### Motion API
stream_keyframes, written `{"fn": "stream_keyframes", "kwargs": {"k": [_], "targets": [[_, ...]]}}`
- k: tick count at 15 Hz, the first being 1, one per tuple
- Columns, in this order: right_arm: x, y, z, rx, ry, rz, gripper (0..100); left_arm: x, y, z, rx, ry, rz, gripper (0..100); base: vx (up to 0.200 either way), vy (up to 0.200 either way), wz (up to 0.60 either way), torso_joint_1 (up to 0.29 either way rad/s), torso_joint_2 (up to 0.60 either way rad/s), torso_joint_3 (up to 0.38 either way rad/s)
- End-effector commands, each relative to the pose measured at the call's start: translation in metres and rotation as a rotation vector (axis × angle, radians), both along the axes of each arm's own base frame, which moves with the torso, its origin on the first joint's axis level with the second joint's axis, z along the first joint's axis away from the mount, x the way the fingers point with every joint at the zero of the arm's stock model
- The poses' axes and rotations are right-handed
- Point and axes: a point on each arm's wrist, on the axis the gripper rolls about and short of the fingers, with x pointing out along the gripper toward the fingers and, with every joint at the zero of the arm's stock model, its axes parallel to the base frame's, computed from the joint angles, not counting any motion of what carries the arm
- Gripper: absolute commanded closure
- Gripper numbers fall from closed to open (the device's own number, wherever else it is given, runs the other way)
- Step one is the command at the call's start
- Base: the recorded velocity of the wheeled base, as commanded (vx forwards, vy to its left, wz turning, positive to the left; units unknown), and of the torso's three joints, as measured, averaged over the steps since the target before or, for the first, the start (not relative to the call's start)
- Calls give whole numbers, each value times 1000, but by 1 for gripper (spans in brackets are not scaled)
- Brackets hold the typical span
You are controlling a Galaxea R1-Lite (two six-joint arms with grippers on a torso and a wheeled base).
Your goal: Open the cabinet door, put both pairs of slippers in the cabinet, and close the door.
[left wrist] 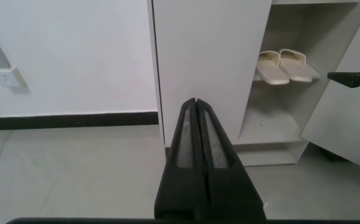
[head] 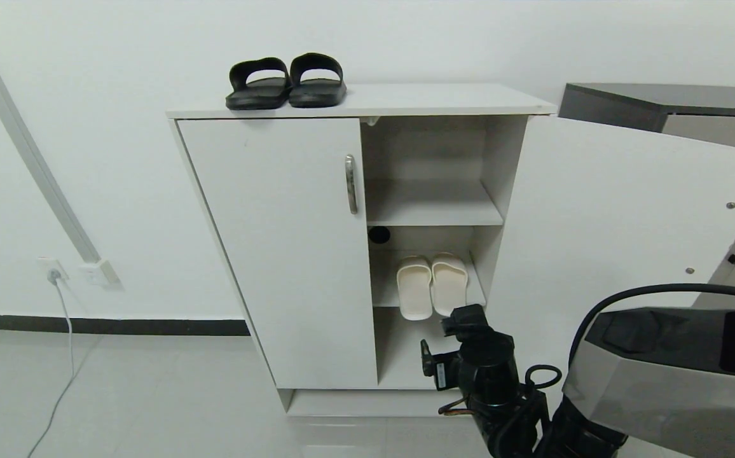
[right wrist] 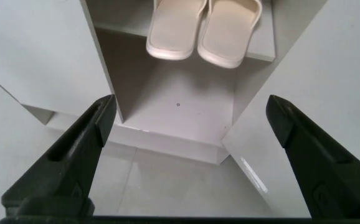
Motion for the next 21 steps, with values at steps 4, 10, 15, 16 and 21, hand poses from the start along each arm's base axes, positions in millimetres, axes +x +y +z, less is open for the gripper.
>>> {"fn": "stream_keyframes", "kwargs": {"k": [4,10,15,16,21], "targets": [[0,0,-1,0,1,1,0,0,0,0,0,0,1,100,0,0,0,0,0,0],[0,0,0,5,-12,-17,0,0,0,0,0,0,-4,100,0,67,0,1,0,2],[0,1,1,10,-18,-17,0,0,0,0,0,0,-4,100,0,200,0,4,1,5],[0,1,0,10,-16,-15,0,0,0,0,0,0,-4,100,0,200,0,7,2,-2],[0,2,2,24,-30,-14,0,0,0,0,0,0,-6,100,0,200,0,-1,4,3]]}}
